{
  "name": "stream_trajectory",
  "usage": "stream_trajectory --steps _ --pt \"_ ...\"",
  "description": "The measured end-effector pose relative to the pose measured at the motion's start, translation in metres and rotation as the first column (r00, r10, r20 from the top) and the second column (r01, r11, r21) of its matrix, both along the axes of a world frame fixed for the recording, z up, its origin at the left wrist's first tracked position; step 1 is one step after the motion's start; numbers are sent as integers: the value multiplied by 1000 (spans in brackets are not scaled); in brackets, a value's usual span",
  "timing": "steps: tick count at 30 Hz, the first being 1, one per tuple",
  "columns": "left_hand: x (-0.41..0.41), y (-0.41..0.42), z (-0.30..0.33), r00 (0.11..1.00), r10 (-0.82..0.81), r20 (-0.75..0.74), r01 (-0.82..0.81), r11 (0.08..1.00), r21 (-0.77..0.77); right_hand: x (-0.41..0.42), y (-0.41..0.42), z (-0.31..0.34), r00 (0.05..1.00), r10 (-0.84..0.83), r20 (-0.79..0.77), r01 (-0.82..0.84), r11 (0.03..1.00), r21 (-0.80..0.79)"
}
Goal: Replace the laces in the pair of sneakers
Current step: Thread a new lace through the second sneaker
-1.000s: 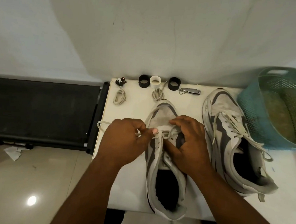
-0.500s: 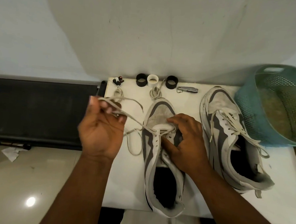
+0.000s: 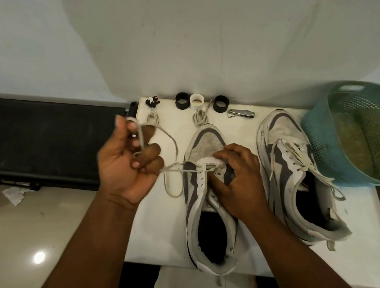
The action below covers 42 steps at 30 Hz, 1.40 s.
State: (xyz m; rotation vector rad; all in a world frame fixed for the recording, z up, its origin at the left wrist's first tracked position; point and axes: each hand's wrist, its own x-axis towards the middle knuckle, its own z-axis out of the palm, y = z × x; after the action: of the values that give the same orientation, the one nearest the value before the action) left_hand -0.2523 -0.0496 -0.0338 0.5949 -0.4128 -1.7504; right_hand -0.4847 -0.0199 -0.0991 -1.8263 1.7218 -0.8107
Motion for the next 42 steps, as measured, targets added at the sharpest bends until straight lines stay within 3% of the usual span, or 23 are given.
stream_trajectory --steps 4,6,9,11,13,17,25,27,28,30,33,36,38,39,40,41,42 --pt "25 -3 -1 985 136 102 -127 988 -86 1 0 -1 1000 2 10 -2 1000 9" --pt "21 0 -5 947 123 295 -76 983 -165 1 0 -1 1000 4 25 -4 1000 5" --pt "-4 7 -9 700 43 713 235 929 -287 -3 0 5 997 31 76 -28 999 -44" --pt "-24 11 -11 509 -9 861 511 808 -293 -3 0 14 987 105 118 -97 993 -71" --pt "-38 13 -13 374 75 925 632 709 -313 1 1 23 962 246 118 -234 966 -107" --pt "-43 16 -19 351 136 927 637 691 -342 5 0 28 903 390 180 -377 921 -101" --pt "-35 12 -24 578 118 807 384 834 -397 0 -7 32 924 297 242 -285 955 -86" --pt "-32 10 -22 628 158 762 268 875 -402 -2 -8 38 881 232 413 -229 972 -57" --pt "-31 9 -21 623 207 754 195 893 -406 -4 -8 43 813 181 554 -212 977 -8" --pt "-27 6 -18 546 336 768 45 903 -427 -6 -10 51 658 83 748 -205 976 72" --pt "-14 1 -20 364 462 809 -124 885 -449 -9 -13 54 614 53 788 -217 971 104" --pt "2 0 -25 79 499 863 -164 860 -483 -9 -12 52 734 95 673 -226 968 111" --pt "-3 4 -24 -151 425 893 -76 895 -439 -7 -11 49 876 139 462 -195 978 77" --pt "-10 7 -23 -222 411 884 -16 905 -425 -4 -10 48 918 144 369 -176 983 54" --pt "-17 10 -22 -225 442 868 54 896 -442 -2 -9 48 942 148 303 -165 986 31" --pt "-25 11 -20 -159 497 853 140 867 -478 0 -7 48 955 162 248 -168 986 2" --pt "-33 12 -18 -29 523 852 237 832 -502 2 -6 49 963 180 201 -179 984 -27"
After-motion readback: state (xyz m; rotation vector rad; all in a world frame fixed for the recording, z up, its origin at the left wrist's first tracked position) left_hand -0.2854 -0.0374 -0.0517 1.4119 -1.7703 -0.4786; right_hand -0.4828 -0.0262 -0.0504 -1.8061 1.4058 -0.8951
